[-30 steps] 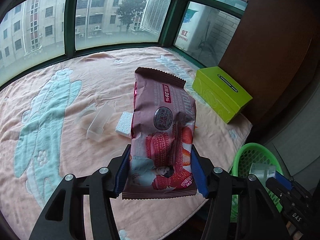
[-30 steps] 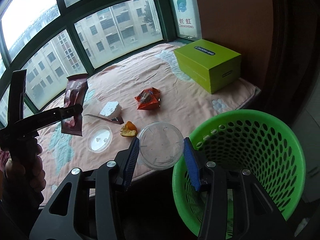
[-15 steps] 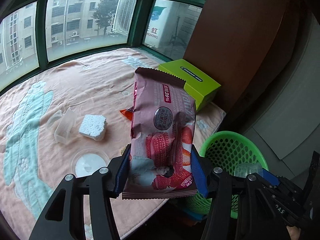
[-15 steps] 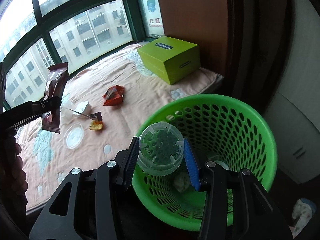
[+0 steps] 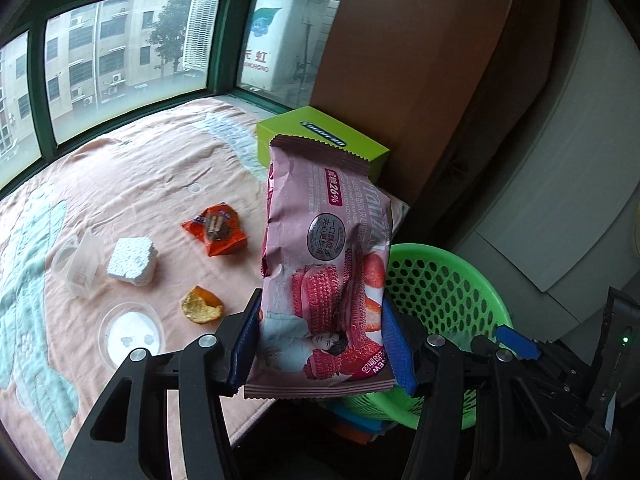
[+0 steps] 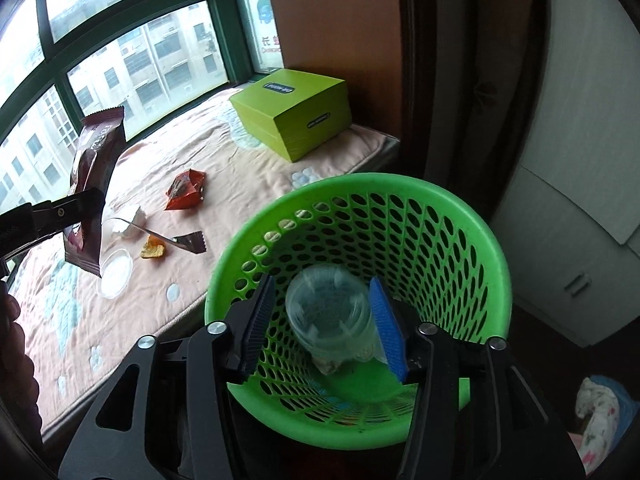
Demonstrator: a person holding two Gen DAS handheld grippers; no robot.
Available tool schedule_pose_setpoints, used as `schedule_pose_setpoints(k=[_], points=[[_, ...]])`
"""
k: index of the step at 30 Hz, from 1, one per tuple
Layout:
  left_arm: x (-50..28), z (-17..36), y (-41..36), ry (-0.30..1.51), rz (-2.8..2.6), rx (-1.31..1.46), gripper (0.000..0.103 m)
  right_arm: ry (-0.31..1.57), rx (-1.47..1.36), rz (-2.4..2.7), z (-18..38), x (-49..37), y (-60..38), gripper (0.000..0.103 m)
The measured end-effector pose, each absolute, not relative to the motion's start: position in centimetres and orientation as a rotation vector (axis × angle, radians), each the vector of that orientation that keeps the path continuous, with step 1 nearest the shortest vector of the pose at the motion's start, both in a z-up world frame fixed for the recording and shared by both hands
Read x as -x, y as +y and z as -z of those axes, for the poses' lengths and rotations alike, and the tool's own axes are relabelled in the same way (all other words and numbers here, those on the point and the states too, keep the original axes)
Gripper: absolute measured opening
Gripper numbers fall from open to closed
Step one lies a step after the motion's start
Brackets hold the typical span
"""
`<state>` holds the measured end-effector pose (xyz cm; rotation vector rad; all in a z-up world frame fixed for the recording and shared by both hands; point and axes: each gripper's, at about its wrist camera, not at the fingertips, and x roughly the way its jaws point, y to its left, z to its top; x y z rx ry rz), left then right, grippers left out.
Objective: Collect trash
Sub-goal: 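Carry the cup and pink bag over the green basket and release both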
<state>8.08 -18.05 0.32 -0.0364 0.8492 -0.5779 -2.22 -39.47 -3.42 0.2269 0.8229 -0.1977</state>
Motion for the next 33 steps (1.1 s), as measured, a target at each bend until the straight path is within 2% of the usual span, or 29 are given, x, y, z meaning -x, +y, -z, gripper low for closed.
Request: schedule_pose_setpoints(k=[3,15,27,33], points=[[-7.9,-0.5,-19.1,0.845,0.599,0.024,0.054,0.812,-0.244,0.209,3.2,2.7,-40.1,0.057],[-6.6,-0.9,-22.8,0.830,0.668,-0.019,0.054,0.738,-0.236,0.281,0.8,5.3,-41.1,0.080],[-5.4,-0.3,-26.2,0.837,0.722,-0.074,0.056,0.701,-0.253,0.319,0.1,6.6,-42.2,0.086],[-4.8,-0.2,-27.7,0.835,0.754,-0.098,0.060,0.691,-0.263,0.336,-0.1,7.4,-42.8,0.086]])
